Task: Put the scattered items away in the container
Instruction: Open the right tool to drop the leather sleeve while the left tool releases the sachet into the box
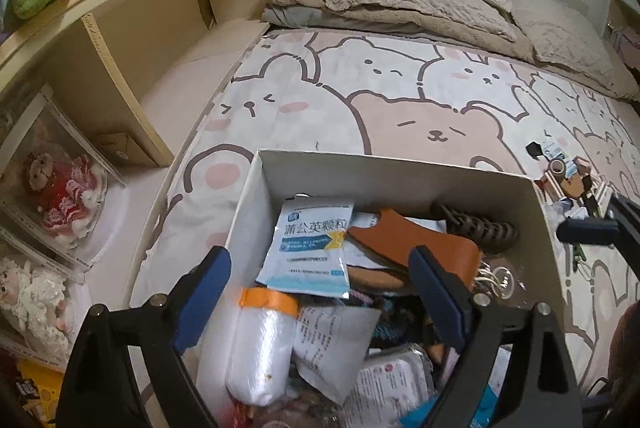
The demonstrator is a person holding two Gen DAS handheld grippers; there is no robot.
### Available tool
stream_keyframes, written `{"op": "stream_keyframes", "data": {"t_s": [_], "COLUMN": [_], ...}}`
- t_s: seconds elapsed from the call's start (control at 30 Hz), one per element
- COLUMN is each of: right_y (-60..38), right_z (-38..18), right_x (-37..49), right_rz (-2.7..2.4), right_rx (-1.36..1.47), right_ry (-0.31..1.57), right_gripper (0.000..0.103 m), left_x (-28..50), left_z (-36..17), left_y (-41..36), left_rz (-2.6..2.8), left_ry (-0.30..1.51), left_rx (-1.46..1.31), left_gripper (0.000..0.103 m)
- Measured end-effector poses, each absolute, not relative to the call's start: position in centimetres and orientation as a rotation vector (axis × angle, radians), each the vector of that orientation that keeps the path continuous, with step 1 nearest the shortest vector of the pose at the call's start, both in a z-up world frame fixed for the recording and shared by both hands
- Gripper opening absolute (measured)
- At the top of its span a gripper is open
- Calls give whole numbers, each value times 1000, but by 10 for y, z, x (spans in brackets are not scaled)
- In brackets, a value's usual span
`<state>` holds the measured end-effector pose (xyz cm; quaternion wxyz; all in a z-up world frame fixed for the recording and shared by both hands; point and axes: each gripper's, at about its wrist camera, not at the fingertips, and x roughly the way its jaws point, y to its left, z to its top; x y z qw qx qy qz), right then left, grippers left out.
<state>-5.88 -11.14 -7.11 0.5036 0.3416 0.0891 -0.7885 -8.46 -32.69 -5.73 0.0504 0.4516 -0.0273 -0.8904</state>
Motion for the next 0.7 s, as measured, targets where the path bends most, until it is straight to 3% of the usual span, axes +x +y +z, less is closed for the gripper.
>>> {"op": "stream_keyframes", "data": {"t_s": [0.27, 0.33, 0.37, 0.7], "right_y": [-105, -103, -102, -84], "right_z": [-62, -60, -58, -45], "right_x": [-58, -56, -55, -47], "right_rz": [-1964, -1977, -1985, -2037], "right_rx": [841, 833, 828, 802], "right_ry": [223, 228, 231, 217], "right_gripper": [103, 103, 103, 103], "left_x": [-55, -48, -44, -1], "left_z": [-38, -33, -30, -11], "left_y": [-319, -318, -318, -307], "left_rz": [-2770, -2778, -2781, -2814], "left_ry": [-13, 4, 11, 36], "left_rx": [1296, 1262, 1246, 1146], "left_gripper": [91, 102, 103, 103]}}
